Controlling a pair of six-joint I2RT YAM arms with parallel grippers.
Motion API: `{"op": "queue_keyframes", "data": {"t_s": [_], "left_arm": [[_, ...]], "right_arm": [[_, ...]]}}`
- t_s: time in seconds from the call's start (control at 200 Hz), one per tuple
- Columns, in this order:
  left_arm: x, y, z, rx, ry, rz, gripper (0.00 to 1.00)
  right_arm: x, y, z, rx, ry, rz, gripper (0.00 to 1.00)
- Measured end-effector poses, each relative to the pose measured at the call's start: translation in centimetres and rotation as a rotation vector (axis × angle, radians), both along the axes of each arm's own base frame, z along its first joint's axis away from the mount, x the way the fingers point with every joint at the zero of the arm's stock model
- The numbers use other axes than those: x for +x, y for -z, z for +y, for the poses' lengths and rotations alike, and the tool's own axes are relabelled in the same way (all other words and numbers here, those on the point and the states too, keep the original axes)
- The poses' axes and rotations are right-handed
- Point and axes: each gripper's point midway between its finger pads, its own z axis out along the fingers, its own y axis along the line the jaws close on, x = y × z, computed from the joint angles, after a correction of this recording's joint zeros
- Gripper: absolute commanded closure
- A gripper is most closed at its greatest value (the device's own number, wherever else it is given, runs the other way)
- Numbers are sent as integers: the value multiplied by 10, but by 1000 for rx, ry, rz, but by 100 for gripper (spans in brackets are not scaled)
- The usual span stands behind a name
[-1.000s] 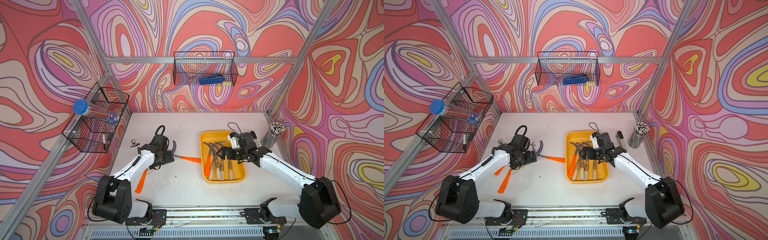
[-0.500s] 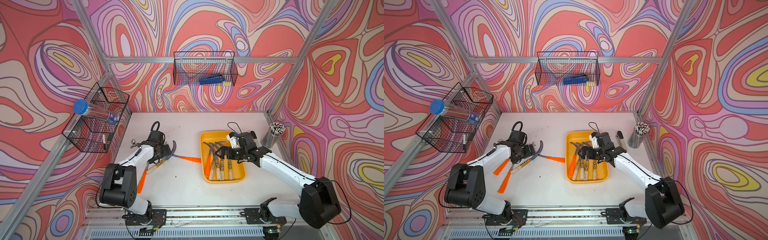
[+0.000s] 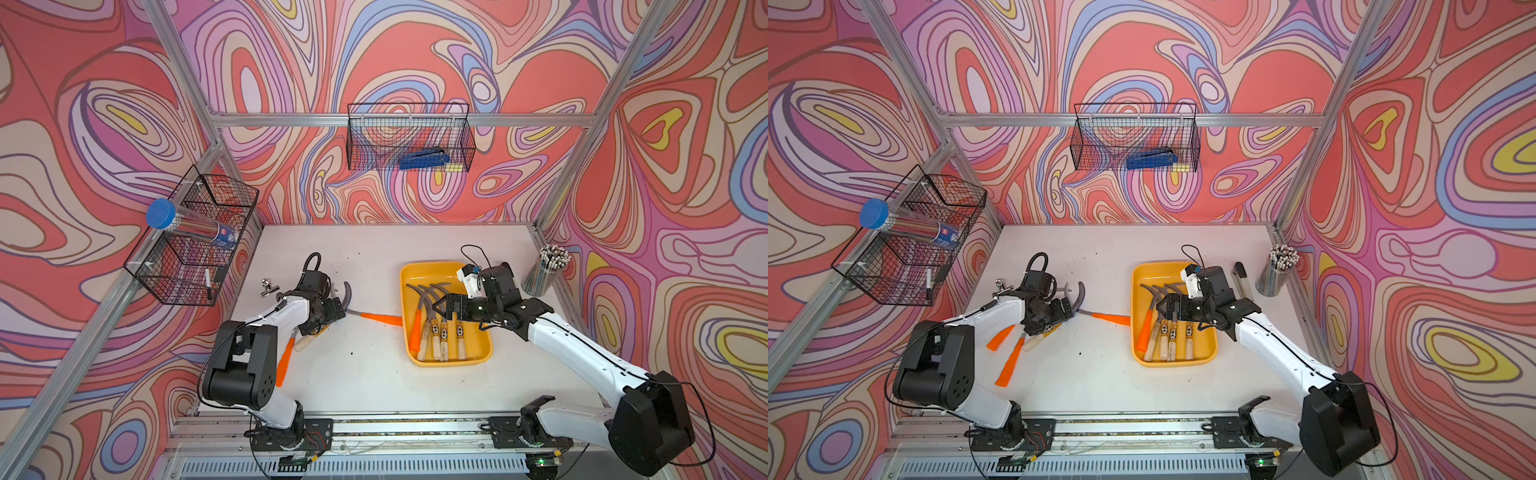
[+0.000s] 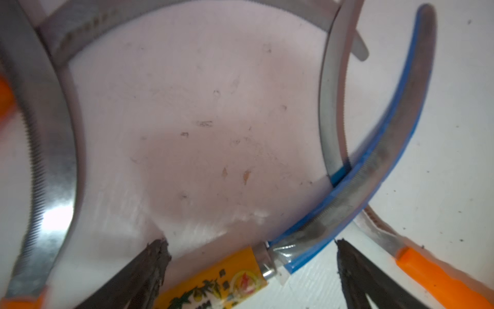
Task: Put small sickles into storage boxes
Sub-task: Pick up the sickle at the center of the board.
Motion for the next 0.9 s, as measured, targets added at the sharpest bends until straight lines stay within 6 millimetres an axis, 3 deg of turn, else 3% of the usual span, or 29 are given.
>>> {"op": "queue_keyframes", "data": {"t_s": [0.165,0.331,0.581,0.901], "left_arm": [[-5,0,-8,8,30,-25,0],[-17,2,-32,34,108,-25,0],[-49,6,-67,115,240,40,2],[-87,11,-72,184,311,165,0]], "right_arm": [[-5,-7,8,20,-19,-12,2],[-14,-8,25,24,-59,-19,2],[-22,9,49,2,-111,9,2],[-20,20,61,-7,-122,19,2]]}}
